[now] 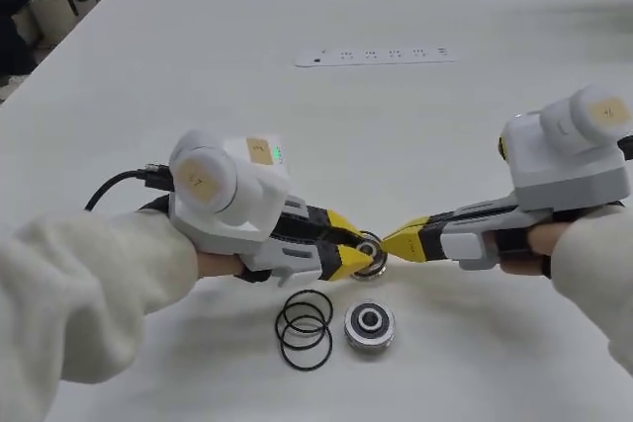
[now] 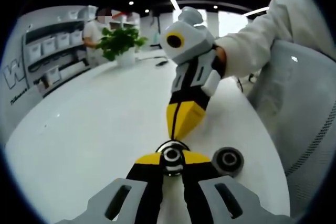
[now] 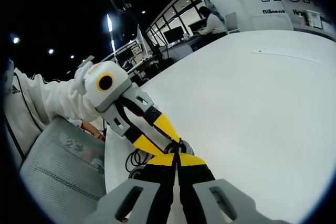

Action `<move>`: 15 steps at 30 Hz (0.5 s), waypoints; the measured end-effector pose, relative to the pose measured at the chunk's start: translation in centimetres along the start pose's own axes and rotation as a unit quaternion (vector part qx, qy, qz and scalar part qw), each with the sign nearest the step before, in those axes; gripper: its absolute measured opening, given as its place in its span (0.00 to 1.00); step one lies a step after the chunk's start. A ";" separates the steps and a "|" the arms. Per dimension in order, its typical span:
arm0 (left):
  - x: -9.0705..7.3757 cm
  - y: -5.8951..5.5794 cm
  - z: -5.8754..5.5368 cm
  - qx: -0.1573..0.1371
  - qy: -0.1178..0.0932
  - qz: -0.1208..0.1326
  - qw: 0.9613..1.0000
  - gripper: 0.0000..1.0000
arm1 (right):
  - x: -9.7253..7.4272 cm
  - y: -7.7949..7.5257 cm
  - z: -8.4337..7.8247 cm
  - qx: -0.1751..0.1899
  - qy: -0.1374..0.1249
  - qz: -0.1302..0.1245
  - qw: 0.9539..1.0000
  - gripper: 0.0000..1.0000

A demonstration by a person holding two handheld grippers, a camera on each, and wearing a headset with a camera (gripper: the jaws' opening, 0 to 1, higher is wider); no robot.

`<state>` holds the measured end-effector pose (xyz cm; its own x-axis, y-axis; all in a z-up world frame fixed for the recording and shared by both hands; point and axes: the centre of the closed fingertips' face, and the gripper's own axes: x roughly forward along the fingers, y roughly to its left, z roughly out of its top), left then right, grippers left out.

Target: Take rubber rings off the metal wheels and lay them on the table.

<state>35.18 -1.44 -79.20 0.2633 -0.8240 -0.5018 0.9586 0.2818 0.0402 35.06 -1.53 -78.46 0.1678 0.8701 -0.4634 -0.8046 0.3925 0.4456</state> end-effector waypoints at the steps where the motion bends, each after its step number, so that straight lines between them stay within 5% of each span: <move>1: 0.0 0.0 0.0 0.001 -0.001 0.000 1.000 0.14 | 0.0 0.0 0.0 -0.001 0.001 -0.001 1.000 0.00; 15: -0.7 -0.7 0.6 0.001 -0.011 -0.010 1.000 0.27 | -0.2 0.0 -0.1 -0.003 0.005 -0.003 1.000 0.00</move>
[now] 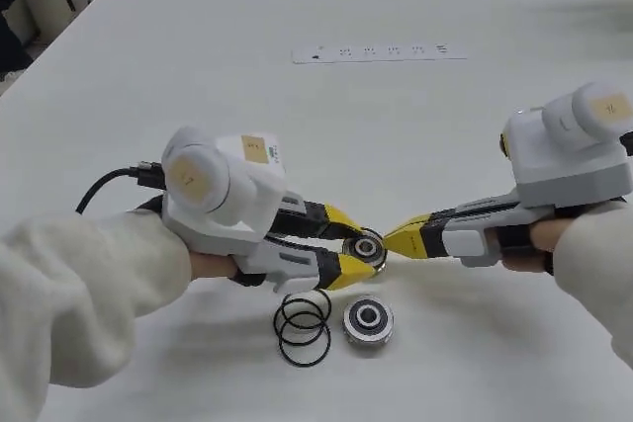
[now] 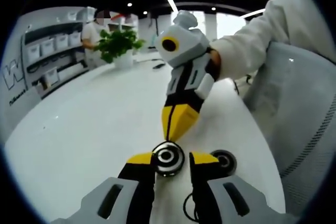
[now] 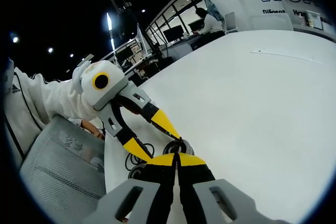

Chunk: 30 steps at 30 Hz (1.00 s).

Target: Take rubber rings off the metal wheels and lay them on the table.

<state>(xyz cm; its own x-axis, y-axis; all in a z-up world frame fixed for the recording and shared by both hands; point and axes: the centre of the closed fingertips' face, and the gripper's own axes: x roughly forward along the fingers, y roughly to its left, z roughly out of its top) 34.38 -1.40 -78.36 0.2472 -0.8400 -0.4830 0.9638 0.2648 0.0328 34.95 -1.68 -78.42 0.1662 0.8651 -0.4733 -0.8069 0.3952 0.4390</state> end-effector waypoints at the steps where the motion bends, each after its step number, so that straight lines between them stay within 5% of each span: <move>1: -0.2 0.0 0.3 -0.002 -0.007 0.001 1.000 0.29 | 0.0 0.0 0.0 0.001 0.000 0.001 1.000 0.00; 30: -4.7 -1.4 2.7 0.006 -0.045 0.020 0.999 0.69 | -0.8 1.1 0.6 -0.015 0.002 0.004 1.000 0.00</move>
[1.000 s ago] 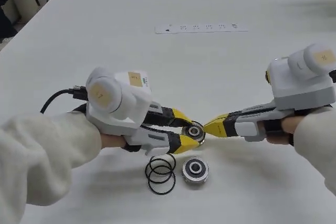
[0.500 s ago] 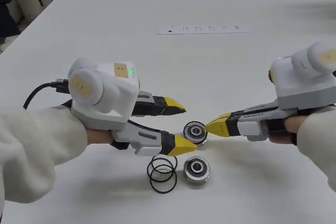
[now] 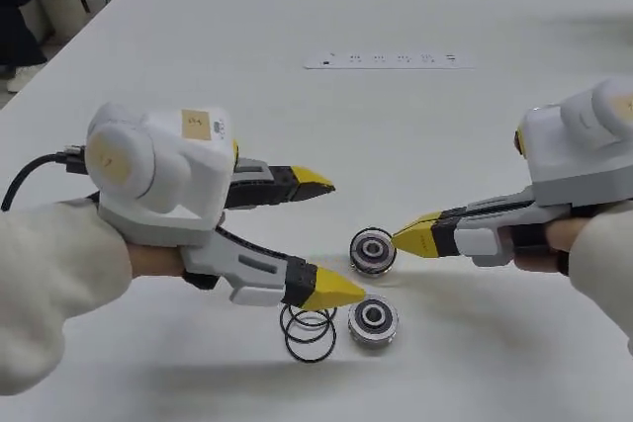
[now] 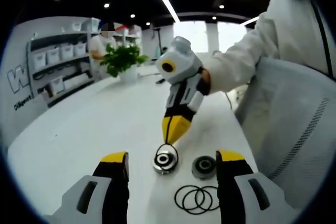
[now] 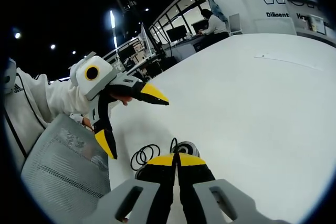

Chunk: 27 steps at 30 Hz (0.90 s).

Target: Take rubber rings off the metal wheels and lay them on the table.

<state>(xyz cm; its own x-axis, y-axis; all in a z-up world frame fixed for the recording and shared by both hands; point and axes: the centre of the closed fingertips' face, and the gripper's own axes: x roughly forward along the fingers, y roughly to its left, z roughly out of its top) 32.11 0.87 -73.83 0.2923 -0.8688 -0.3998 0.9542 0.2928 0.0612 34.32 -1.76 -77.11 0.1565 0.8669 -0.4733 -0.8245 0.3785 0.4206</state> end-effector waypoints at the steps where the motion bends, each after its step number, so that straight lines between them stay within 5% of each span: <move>1: -0.2 0.1 0.2 0.000 -0.003 0.004 1.000 0.70 | -0.1 0.1 0.0 -0.001 0.000 0.000 1.000 0.00; 16: -2.7 0.1 0.4 -0.005 -0.012 0.029 0.999 0.96 | -0.8 0.9 0.6 -0.010 0.000 0.005 1.000 0.00; 27: -5.4 0.8 0.1 -0.018 -0.027 0.069 0.997 1.00 | -1.2 1.6 1.2 -0.015 -0.004 0.010 1.000 0.00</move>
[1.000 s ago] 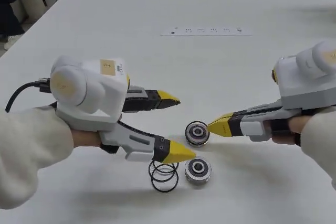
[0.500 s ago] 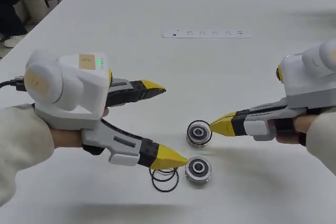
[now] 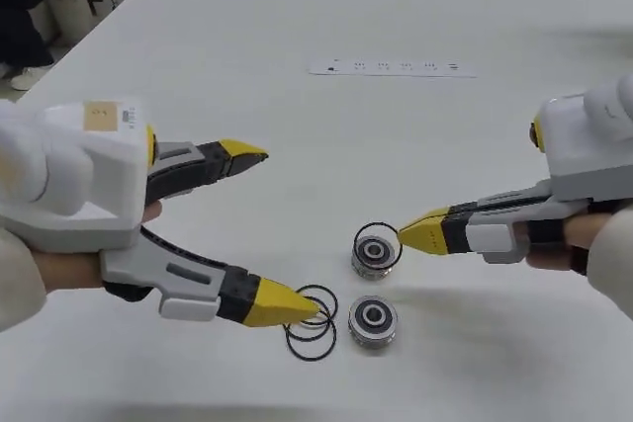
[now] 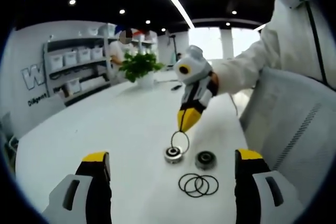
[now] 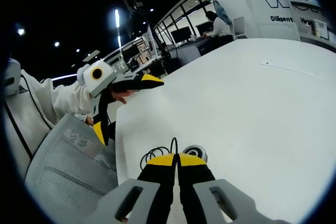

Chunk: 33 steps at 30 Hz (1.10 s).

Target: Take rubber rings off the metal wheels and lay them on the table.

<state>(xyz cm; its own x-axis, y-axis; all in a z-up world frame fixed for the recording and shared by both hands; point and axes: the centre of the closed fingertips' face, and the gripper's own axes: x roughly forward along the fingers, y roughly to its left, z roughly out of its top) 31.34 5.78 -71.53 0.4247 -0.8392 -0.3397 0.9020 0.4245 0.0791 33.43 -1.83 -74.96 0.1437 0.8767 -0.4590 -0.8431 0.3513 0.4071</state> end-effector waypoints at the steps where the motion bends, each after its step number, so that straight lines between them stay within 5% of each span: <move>1: -0.2 0.0 0.0 -0.002 -0.001 0.001 1.000 1.00 | 0.0 0.0 0.0 0.000 0.000 0.000 1.000 0.00; 14: -3.6 0.3 -0.6 -0.009 -0.013 0.046 0.999 1.00 | -0.3 1.3 1.1 -0.009 0.004 0.015 1.000 0.00; 33: -6.9 -0.9 -3.3 -0.046 -0.009 0.091 0.995 1.00 | 0.9 4.2 1.3 -0.032 0.030 0.047 0.998 0.00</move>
<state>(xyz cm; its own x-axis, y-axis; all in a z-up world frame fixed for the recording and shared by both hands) 27.31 12.29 -72.30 0.5826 -0.7512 -0.3104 0.7993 0.5987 0.0514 30.69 0.93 -72.63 0.0326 0.8833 -0.4677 -0.8832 0.2445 0.4002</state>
